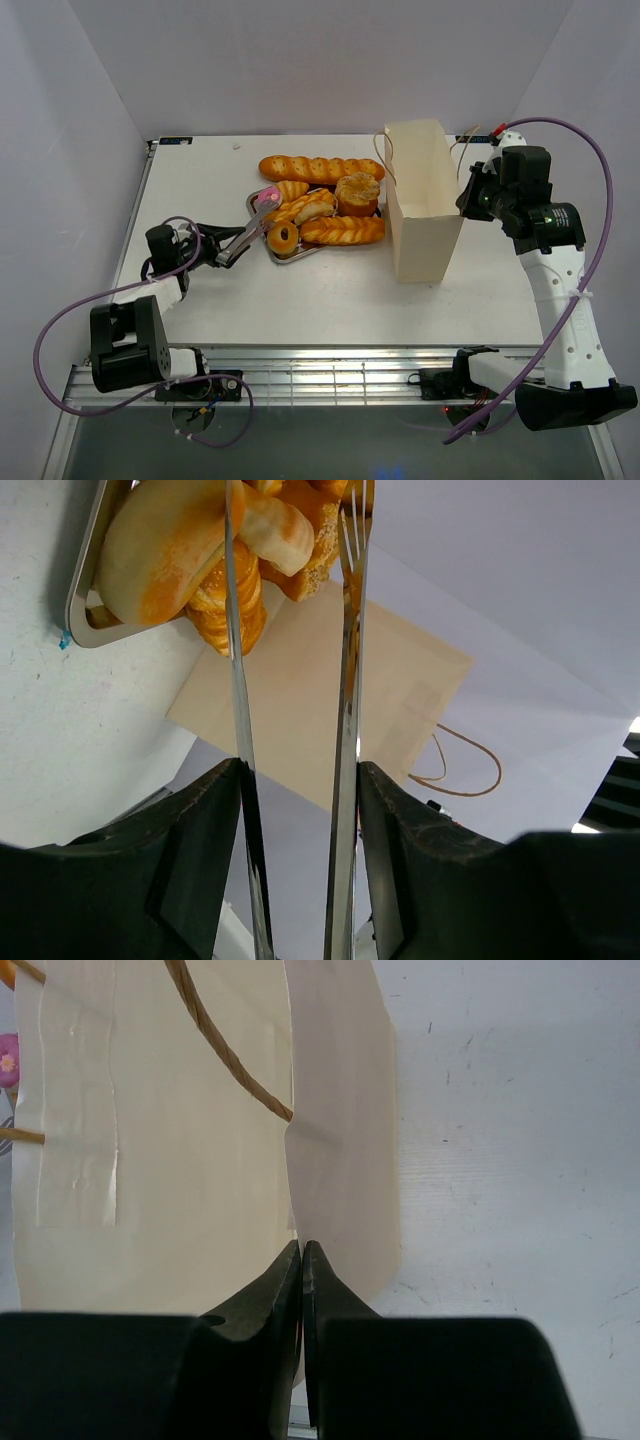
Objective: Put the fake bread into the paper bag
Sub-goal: Pick up the fake bread from the plate.
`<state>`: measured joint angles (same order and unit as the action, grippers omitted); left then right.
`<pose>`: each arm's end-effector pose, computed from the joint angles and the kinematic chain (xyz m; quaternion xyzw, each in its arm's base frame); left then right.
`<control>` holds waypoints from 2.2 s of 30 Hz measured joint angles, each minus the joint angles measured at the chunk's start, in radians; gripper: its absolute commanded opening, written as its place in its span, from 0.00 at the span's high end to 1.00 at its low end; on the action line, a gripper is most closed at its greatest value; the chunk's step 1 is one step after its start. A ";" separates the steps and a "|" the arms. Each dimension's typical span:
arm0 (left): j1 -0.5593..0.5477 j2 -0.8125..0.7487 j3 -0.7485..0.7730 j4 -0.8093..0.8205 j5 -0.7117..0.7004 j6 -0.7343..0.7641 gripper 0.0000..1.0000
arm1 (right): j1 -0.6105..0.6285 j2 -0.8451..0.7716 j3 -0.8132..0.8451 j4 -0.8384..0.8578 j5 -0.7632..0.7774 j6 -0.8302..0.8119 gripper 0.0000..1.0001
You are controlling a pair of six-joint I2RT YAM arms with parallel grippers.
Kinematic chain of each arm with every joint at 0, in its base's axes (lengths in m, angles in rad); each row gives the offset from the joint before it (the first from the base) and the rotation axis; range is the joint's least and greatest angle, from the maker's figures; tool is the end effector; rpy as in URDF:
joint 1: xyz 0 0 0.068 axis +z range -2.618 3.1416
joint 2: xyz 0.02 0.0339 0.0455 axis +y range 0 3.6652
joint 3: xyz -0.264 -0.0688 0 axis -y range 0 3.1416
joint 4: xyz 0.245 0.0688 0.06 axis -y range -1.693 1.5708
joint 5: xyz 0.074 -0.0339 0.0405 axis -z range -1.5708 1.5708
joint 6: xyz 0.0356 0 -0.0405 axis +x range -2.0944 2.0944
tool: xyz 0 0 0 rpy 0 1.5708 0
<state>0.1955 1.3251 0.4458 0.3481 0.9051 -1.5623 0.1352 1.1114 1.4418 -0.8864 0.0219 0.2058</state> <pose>0.2418 0.0194 0.1705 -0.4625 0.6652 -0.5763 0.1068 0.2065 0.0273 0.4285 0.0362 0.8732 0.0730 0.4805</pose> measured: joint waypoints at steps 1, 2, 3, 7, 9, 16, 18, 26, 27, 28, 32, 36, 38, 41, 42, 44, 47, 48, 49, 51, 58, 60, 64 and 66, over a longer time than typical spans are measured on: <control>0.000 0.008 0.000 0.002 0.000 -0.003 0.41 | 0.000 0.000 0.000 0.000 0.000 0.000 0.92; 0.000 0.014 0.000 0.003 0.000 -0.007 0.41 | 0.000 0.000 0.000 0.000 0.000 0.000 0.92; 0.000 0.021 0.000 0.003 0.000 -0.010 0.41 | 0.000 0.000 0.000 0.000 0.000 0.000 0.92; 0.000 0.029 0.001 0.004 0.000 -0.005 0.45 | 0.000 0.000 0.000 0.000 -0.001 0.000 0.92; 0.000 0.025 0.006 0.004 0.000 0.018 0.45 | 0.000 -0.001 0.000 0.001 -0.001 0.000 0.92; 0.000 -0.110 0.043 -0.064 -0.038 0.201 0.44 | 0.000 -0.013 -0.005 0.011 -0.034 0.000 0.92; 0.000 -0.143 0.074 -0.095 -0.053 0.269 0.43 | 0.000 -0.022 -0.019 0.023 -0.045 0.001 0.92; 0.000 -0.237 0.187 -0.352 -0.148 0.567 0.39 | 0.000 -0.028 -0.027 0.030 -0.052 0.000 0.92; 0.000 -0.257 0.189 -0.390 -0.162 0.602 0.39 | 0.000 -0.028 -0.028 0.031 -0.052 0.000 0.92; 0.000 -0.275 0.191 -0.428 -0.174 0.633 0.39 | 0.000 -0.028 -0.031 0.034 -0.052 0.000 0.92; -0.021 -0.321 0.205 -0.560 -0.230 0.738 0.40 | 0.000 -0.030 -0.034 0.043 -0.053 0.001 0.92; -0.087 -0.361 0.213 -0.665 -0.317 0.813 0.40 | 0.000 -0.034 -0.040 0.048 -0.053 0.001 0.92; -0.124 -0.381 0.213 -0.700 -0.359 0.835 0.40 | 0.000 -0.037 -0.044 0.051 -0.053 0.000 0.92; -0.190 -0.399 0.213 -0.730 -0.420 0.851 0.40 | 0.000 -0.039 -0.047 0.052 -0.052 0.000 0.92; -0.218 -0.401 0.214 -0.737 -0.443 0.852 0.40 | 0.000 -0.039 -0.048 0.053 -0.053 0.000 0.92; -0.280 -0.399 0.213 -0.746 -0.486 0.855 0.40 | 0.000 -0.040 -0.051 0.054 -0.053 0.000 0.92; -0.348 -0.393 0.213 -0.756 -0.544 0.856 0.40 | 0.000 -0.041 -0.052 0.058 -0.052 0.000 0.92; -0.361 -0.391 0.213 -0.759 -0.562 0.856 0.40 | 0.000 -0.042 -0.053 0.059 -0.052 0.000 0.92; -0.374 -0.388 0.213 -0.760 -0.585 0.857 0.40 | 0.000 -0.044 -0.056 0.060 -0.052 0.000 0.92; -0.391 -0.380 0.214 -0.760 -0.620 0.860 0.40 | 0.000 -0.047 -0.060 0.061 -0.052 -0.001 0.92; -0.422 -0.377 0.214 -0.772 -0.718 0.866 0.40 | 0.000 -0.050 -0.064 0.065 -0.053 -0.002 0.92; -0.425 -0.377 0.217 -0.776 -0.737 0.869 0.40 | 0.000 -0.050 -0.064 0.068 -0.054 -0.001 0.92; -0.430 -0.370 0.222 -0.773 -0.747 0.871 0.40 | 0.000 -0.051 -0.064 0.071 -0.060 -0.001 0.92; -0.433 -0.358 0.222 -0.772 -0.747 0.871 0.40 | 0.000 -0.051 -0.065 0.073 -0.063 -0.001 0.92</control>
<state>-0.2375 0.9672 0.6678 -0.4236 0.1577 -0.6918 0.1352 1.0607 1.3769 -0.8131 -0.0406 0.2047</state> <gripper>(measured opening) 0.600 0.078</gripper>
